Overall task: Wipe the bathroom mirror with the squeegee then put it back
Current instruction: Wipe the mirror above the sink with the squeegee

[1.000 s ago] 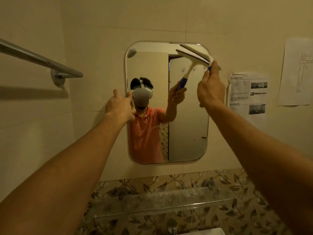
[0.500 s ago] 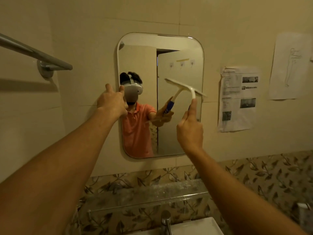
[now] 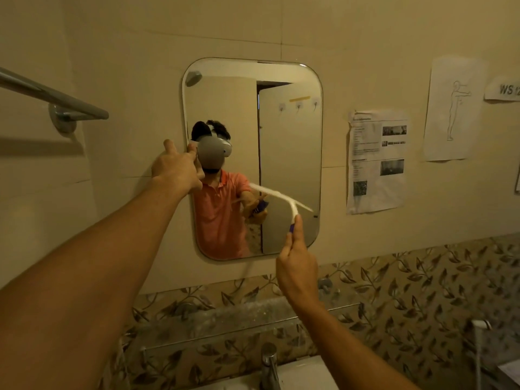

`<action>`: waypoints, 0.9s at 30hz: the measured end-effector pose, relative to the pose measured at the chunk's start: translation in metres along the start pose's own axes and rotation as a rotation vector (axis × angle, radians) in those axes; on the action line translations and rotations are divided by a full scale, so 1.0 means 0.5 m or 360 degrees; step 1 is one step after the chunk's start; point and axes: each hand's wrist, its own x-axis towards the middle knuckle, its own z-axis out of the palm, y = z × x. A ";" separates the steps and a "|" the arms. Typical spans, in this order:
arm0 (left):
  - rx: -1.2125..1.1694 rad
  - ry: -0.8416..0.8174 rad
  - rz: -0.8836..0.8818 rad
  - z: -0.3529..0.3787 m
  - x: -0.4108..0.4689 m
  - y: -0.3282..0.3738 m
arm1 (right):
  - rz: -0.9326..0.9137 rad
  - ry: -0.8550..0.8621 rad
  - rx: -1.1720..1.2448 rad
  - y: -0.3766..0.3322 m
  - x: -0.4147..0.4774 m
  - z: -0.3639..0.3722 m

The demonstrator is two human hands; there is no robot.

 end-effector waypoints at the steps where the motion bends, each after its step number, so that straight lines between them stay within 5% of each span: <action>1: -0.0004 0.0002 -0.0003 0.000 0.000 0.000 | -0.0008 0.0067 0.0051 -0.016 0.020 -0.019; 6: 0.0028 0.0021 0.0007 0.005 0.004 -0.003 | -0.0006 0.0384 0.0214 -0.119 0.197 -0.115; 12: 0.0073 0.0031 0.0012 0.008 0.010 -0.006 | 0.0140 0.0342 0.0163 -0.167 0.295 -0.130; 27: 0.0039 -0.0004 0.0023 0.004 0.001 -0.004 | 0.0016 0.0033 -0.0049 0.012 -0.035 0.084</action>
